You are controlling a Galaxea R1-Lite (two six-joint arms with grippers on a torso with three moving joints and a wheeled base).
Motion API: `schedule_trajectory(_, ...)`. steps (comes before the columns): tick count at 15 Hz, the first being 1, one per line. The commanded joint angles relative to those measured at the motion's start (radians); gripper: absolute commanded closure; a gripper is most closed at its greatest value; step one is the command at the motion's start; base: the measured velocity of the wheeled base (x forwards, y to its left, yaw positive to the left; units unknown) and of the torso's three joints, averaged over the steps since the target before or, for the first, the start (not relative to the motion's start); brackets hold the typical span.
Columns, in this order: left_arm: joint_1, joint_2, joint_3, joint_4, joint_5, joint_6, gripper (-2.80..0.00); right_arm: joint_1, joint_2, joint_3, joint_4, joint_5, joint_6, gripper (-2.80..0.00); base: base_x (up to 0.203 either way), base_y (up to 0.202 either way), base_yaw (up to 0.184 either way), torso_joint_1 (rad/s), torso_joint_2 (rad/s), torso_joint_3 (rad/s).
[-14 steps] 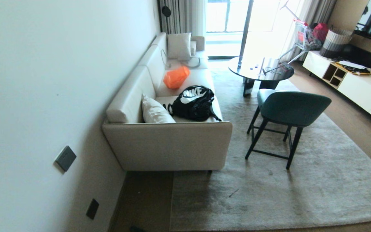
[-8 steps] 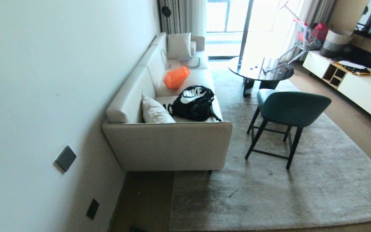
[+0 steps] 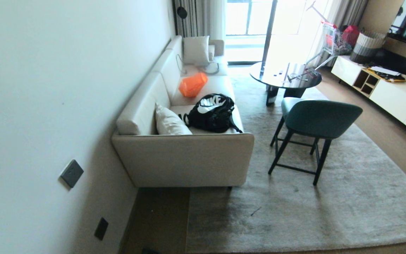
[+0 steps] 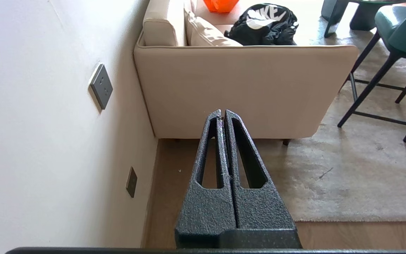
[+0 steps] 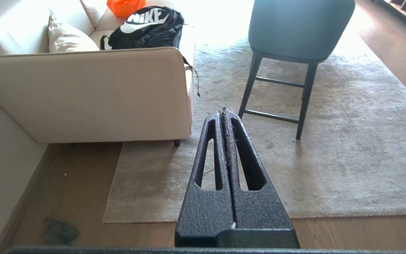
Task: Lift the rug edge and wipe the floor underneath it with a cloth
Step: Pick up the rag
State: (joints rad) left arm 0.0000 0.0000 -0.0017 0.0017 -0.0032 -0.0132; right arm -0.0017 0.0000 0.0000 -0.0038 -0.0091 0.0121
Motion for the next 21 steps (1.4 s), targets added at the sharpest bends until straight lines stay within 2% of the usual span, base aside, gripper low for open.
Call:
schedule_trajectory(1, 0.0, 0.0, 0.0, 0.0, 0.0, -0.001, 0.0, 0.0, 0.002, 0.0, -0.001, 0.0, 0.0, 0.0, 0.0, 0.0, 0.0, 0.0, 0.0, 0.0)
schedule_trajectory(21, 0.0, 0.0, 0.0, 0.0, 0.0, -0.001, 0.0, 0.0, 0.002, 0.0, -0.001, 0.0, 0.0, 0.0, 0.0, 0.0, 0.0, 0.0, 0.0, 0.0)
